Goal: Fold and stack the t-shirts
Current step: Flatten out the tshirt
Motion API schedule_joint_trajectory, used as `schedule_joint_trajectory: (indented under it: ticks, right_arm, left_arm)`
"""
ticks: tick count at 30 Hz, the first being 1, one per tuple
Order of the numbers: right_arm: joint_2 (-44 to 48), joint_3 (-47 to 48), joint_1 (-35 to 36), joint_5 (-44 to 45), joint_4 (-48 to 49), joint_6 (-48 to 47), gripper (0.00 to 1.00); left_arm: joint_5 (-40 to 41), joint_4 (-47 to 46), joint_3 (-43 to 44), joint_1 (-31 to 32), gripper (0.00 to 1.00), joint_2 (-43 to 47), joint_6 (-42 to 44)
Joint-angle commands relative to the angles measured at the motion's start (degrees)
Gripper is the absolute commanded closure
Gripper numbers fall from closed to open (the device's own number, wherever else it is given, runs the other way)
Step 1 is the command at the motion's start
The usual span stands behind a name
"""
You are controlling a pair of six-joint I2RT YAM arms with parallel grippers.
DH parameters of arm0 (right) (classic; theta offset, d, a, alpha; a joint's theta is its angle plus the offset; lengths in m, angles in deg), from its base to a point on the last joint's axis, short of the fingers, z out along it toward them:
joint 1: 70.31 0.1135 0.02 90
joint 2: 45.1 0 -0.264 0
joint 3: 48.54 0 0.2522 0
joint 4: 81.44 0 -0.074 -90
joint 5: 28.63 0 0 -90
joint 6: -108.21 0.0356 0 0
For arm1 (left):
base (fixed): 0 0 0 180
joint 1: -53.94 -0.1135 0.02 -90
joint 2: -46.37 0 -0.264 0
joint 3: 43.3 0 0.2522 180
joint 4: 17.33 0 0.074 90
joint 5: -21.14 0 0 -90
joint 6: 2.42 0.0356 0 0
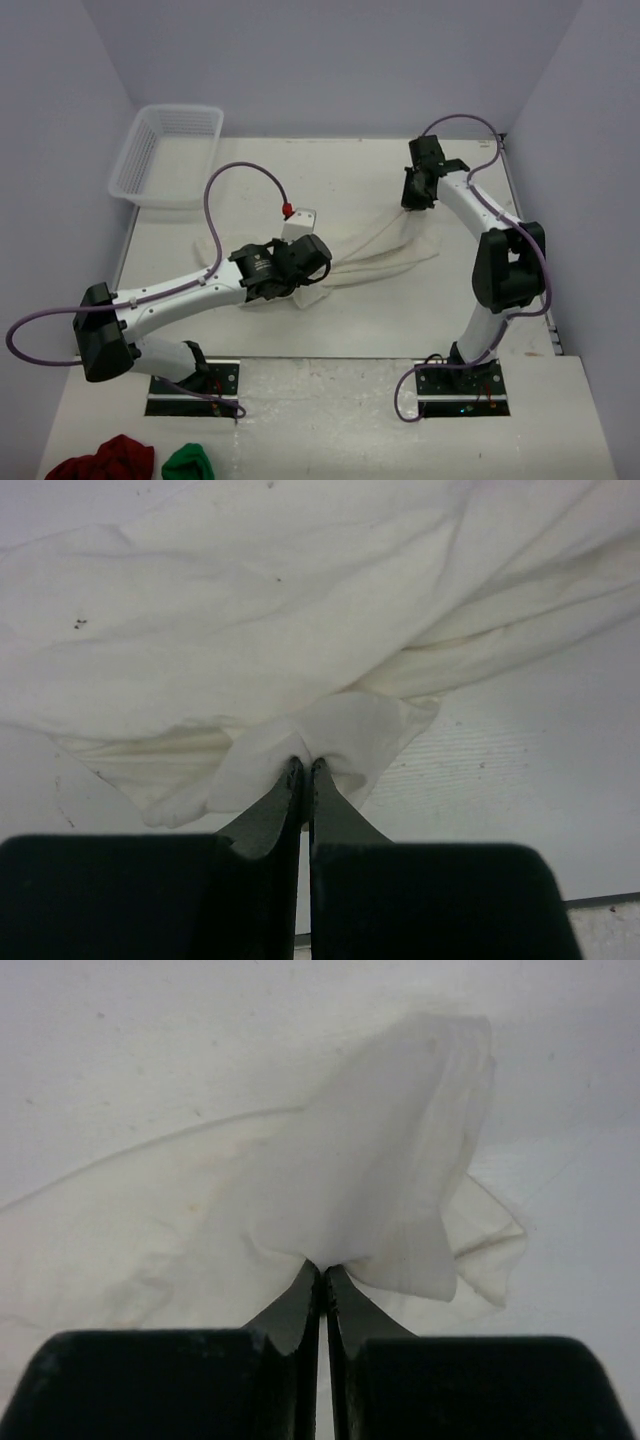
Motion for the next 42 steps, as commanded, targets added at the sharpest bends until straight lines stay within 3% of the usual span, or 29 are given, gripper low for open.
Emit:
schedule_joint_trajectory:
  ticks: [1,12,22,25,31,34,37,38,42]
  right_arm:
    - [4.5,11.1,1.1,3.0,-3.3,-1.3,1.0]
    - [18.3,16.4,6.7,8.0,-7.8,-4.6,1.0]
    - [24.3,34.5,14.4,16.2,-19.7,-7.6,1.0]
    - [26.9,34.9,19.0,19.5,-20.2,-7.7,1.0]
    - [27.3,38.1,21.1,27.0,-23.2,-9.0,1.0]
    - [25.2,41.4,21.0,29.8,-24.2,-9.9,1.0]
    - [22.8,43.1,20.4,32.7,-24.6,-9.4,1.0]
    - [22.0,43.5,19.9,32.6,-25.2,-8.8,1.0]
    - [18.2,43.7,15.1,33.2,-27.0,-6.6,1.0]
  left_arm:
    - [-1.2,-4.2,-2.3,0.7,1.0,-1.7,-0.6]
    - [-2.1,-7.3,-6.7,1.5,1.0,-3.7,-1.5]
    - [-0.9,-5.9,-8.3,3.5,1.0,-1.6,-4.6]
    - [-0.2,-4.5,-7.8,4.3,1.0,-0.7,-5.6]
    - [7.8,0.6,-6.8,11.8,1.0,7.1,-12.2]
    - [15.0,8.5,-3.0,18.6,1.0,11.5,-20.9]
    - [20.7,28.4,3.4,23.5,1.0,11.5,-34.2]
    - [22.2,29.4,4.7,24.7,1.0,11.2,-36.9]
    - [22.9,29.4,5.2,24.4,1.0,15.8,-34.9]
